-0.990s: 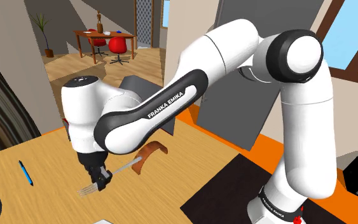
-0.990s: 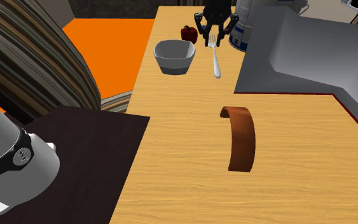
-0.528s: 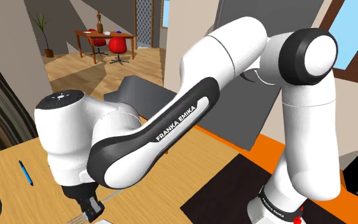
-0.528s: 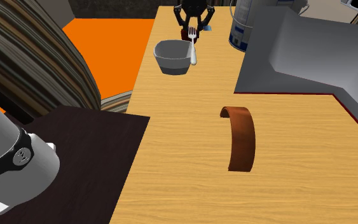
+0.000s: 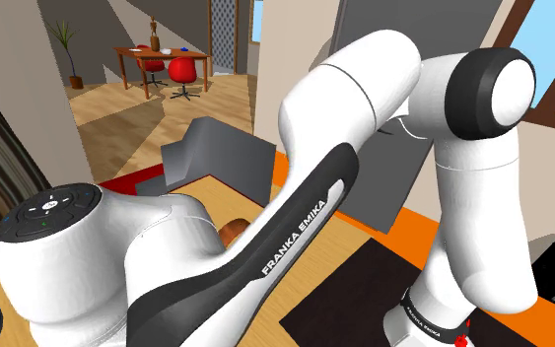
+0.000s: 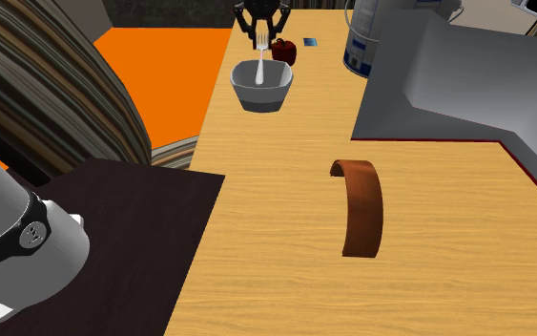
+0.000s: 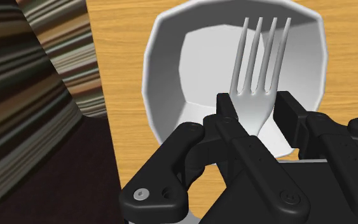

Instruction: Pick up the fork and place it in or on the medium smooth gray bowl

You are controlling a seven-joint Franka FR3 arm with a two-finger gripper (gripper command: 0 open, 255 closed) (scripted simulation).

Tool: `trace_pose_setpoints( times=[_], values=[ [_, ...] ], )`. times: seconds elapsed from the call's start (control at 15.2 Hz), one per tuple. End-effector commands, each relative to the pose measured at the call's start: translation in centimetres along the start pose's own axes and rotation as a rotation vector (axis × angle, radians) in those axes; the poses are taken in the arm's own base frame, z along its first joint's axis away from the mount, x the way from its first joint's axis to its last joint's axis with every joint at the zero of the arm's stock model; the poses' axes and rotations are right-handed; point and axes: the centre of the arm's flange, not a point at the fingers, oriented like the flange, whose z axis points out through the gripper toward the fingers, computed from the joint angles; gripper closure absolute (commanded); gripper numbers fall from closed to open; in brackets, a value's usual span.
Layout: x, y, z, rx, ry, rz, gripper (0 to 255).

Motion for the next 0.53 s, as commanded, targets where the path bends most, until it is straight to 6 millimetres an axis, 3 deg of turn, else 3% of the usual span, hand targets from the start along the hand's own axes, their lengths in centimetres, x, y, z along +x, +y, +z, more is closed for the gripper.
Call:
trace_pose_setpoints(
  times=[0.0,0.46],
  values=[
    [0.0,0.1,0.9,0.0,0.0,0.001,255],
    [0.1,0.1,4.6,0.0,0.0,0.001,255]
  ],
)
